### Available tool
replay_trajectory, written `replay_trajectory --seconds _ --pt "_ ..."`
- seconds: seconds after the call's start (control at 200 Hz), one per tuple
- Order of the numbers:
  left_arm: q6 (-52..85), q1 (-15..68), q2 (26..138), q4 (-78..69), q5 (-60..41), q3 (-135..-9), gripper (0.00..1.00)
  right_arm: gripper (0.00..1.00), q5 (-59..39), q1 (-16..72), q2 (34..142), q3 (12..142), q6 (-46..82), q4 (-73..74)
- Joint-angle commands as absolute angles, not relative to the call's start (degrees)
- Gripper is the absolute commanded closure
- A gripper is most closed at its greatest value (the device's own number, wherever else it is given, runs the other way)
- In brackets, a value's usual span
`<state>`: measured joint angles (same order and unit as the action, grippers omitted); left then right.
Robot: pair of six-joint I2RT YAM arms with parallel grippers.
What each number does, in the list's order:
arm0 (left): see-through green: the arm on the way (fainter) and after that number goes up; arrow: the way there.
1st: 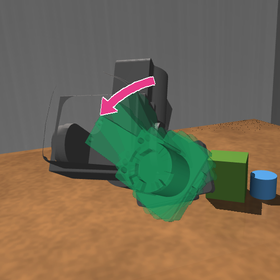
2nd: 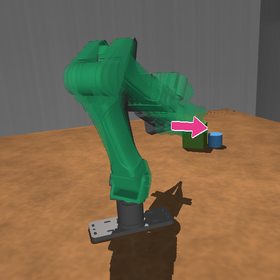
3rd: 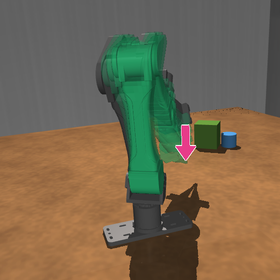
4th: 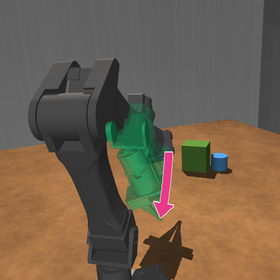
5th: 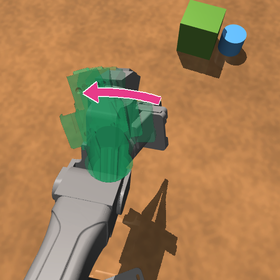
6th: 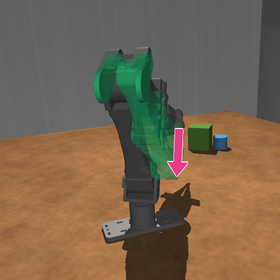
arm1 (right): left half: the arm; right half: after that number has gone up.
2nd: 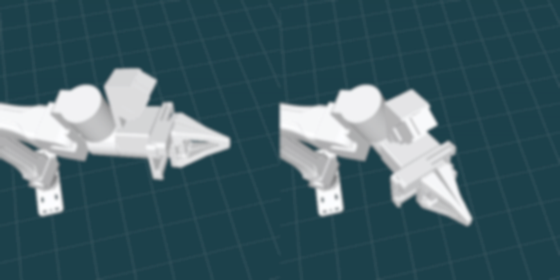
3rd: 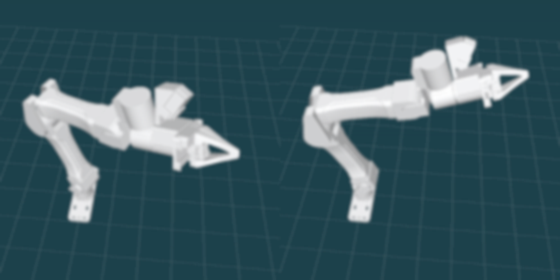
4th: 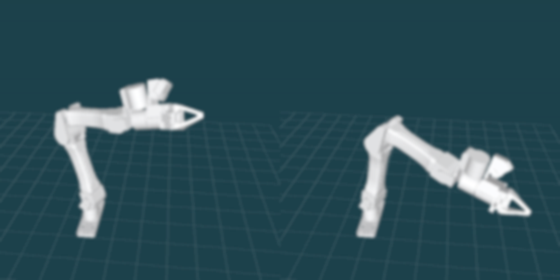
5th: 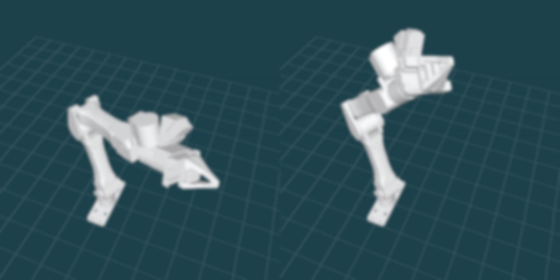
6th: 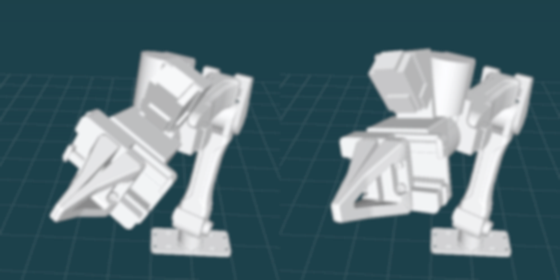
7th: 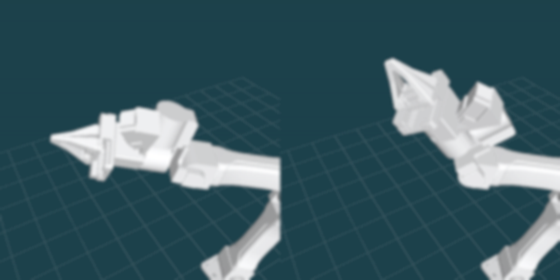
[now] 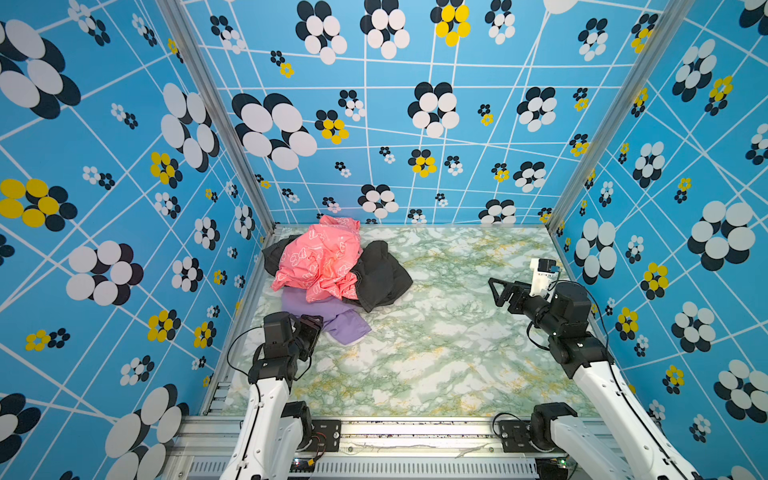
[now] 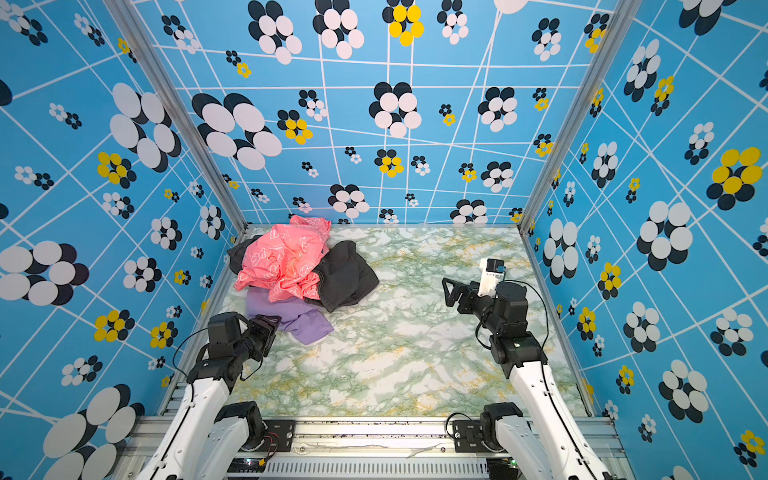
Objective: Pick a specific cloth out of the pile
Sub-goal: 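Lower the left gripper onto the lavender shirt edge while the right gripper swings inward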
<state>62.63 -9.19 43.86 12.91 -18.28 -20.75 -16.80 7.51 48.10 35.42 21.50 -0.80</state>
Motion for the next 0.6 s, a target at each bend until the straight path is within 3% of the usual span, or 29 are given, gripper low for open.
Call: replay_trajectory --seconds 0.0,0.4,0.525,0.595 --pt "66.27 -10.07 45.76 7.09 -18.8 -19.25 0.42 0.01 -19.48 9.93 48.63 36.69 19.27 -1.3" --pt "68.71 -10.72 58.77 -1.26 -21.24 -21.18 0.55 0.01 -21.36 16.51 49.48 38.08 9.86 -5.64" --pt "70.05 -10.84 62.52 -3.56 -21.79 -21.44 0.56 0.01 -21.41 19.07 49.51 37.47 7.32 -5.79" --pt "70.78 -10.77 65.11 -5.6 -22.46 -21.67 0.62 0.01 -21.36 20.18 49.66 37.37 6.37 -5.75"
